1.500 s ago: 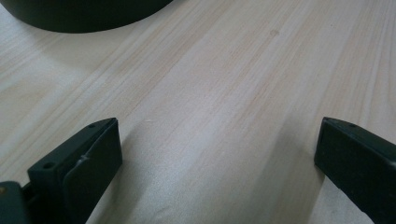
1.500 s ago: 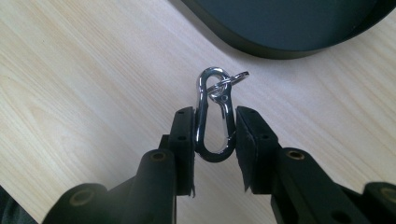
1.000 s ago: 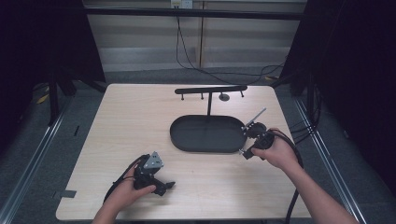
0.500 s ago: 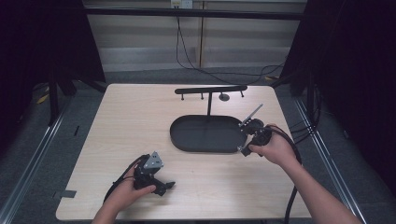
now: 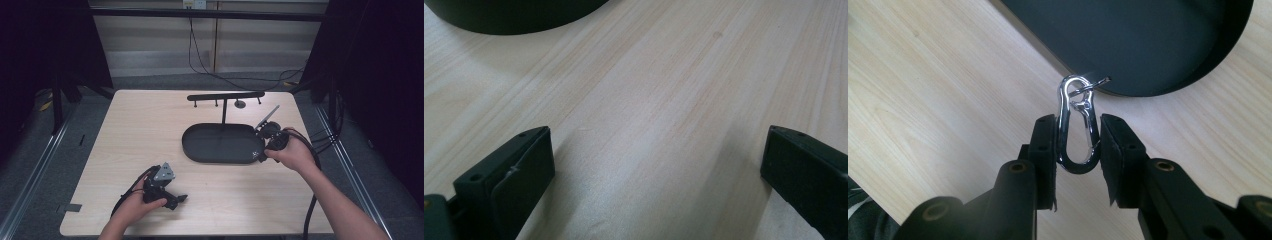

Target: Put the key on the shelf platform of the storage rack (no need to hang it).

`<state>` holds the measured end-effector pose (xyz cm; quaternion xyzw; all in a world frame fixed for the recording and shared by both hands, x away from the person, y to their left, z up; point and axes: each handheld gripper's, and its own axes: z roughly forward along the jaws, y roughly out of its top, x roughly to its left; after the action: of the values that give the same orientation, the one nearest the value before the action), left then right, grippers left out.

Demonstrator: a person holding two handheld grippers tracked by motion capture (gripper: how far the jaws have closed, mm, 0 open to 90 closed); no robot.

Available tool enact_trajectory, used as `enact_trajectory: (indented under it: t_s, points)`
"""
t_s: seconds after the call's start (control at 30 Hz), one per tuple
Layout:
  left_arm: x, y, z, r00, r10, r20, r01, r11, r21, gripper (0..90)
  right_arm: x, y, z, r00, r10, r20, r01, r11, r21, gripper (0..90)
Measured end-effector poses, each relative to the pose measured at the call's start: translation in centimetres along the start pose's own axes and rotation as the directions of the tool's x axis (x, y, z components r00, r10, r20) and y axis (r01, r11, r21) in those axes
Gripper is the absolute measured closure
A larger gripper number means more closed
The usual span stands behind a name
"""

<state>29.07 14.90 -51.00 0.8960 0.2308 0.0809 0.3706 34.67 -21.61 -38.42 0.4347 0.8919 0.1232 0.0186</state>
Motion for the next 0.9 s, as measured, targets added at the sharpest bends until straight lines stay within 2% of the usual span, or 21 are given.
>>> enact_trajectory:
  t_s: [0.9]
  points:
    - [-0.1, 0.0, 0.1, 1.0, -0.009, 0.0, 0.009, 0.9999, -0.009, 0.5, -1.2, 1.7, -0.2, 0.9995, 0.031, 0.011, -0.031, 0.999, 0.009, 69.5]
